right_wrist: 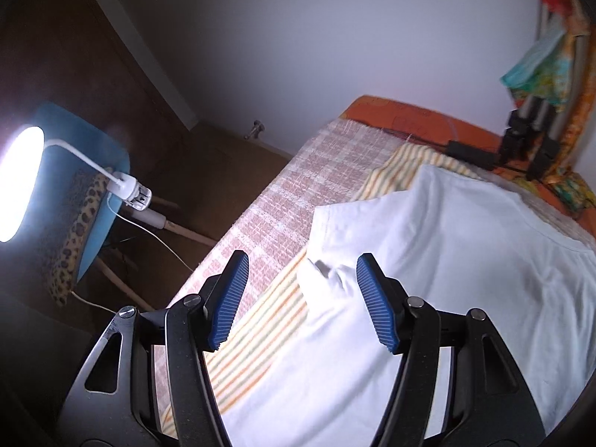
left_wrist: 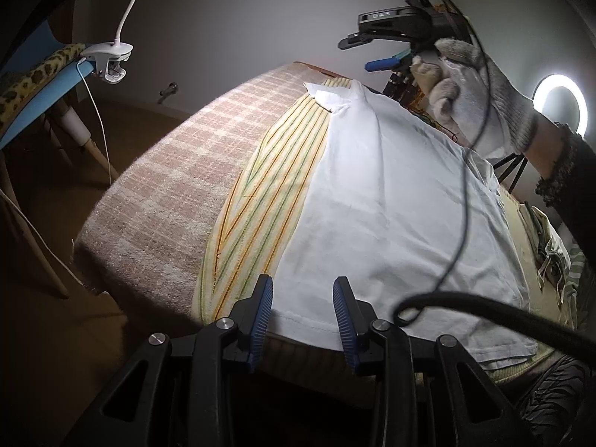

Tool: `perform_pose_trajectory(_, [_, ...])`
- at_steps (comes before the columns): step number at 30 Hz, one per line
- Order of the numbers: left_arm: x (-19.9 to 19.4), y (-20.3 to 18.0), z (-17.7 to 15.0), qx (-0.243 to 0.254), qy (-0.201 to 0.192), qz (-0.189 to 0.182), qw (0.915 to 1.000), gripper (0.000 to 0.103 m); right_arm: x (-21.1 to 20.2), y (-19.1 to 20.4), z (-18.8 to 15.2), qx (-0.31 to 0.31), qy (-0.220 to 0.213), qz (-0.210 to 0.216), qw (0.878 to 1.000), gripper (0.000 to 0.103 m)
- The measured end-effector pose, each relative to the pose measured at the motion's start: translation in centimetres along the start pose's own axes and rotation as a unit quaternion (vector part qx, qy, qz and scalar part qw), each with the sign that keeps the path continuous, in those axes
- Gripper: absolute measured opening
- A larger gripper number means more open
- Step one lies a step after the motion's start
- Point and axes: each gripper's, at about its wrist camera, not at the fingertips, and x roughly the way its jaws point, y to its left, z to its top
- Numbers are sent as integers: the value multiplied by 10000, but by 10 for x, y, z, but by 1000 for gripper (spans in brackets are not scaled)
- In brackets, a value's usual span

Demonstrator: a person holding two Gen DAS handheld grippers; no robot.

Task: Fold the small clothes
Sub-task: 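Close the right gripper on the shirt's side edge near the shoulder, then lift and fold the gripped side of the shirt over toward its middle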

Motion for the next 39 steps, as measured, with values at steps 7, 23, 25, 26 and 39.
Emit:
perform_pose_trajectory(7, [10, 7, 0, -141, 131, 6, 9998, 32, 65, 3, 22, 0, 322, -254, 9992, 62])
perform_pose_trajectory(23, [20, 10, 0, -216, 310, -23, 9993, 35, 124, 6, 34, -692, 686, -1563, 9829, 42])
perform_pose_trajectory(25, [20, 12, 1, -258, 292, -22, 9992, 35, 125, 6, 35, -747, 696, -1595, 9819, 35])
perform_pose_trajectory(26, [21, 12, 1, -252, 293, -22, 9993, 35, 125, 5, 36, -776, 703, -1595, 9816, 33])
perform_pose_trajectory(39, [18, 14, 0, -356, 180, -301, 9988, 0, 92, -20, 47, -516, 396, -1155, 9912, 7])
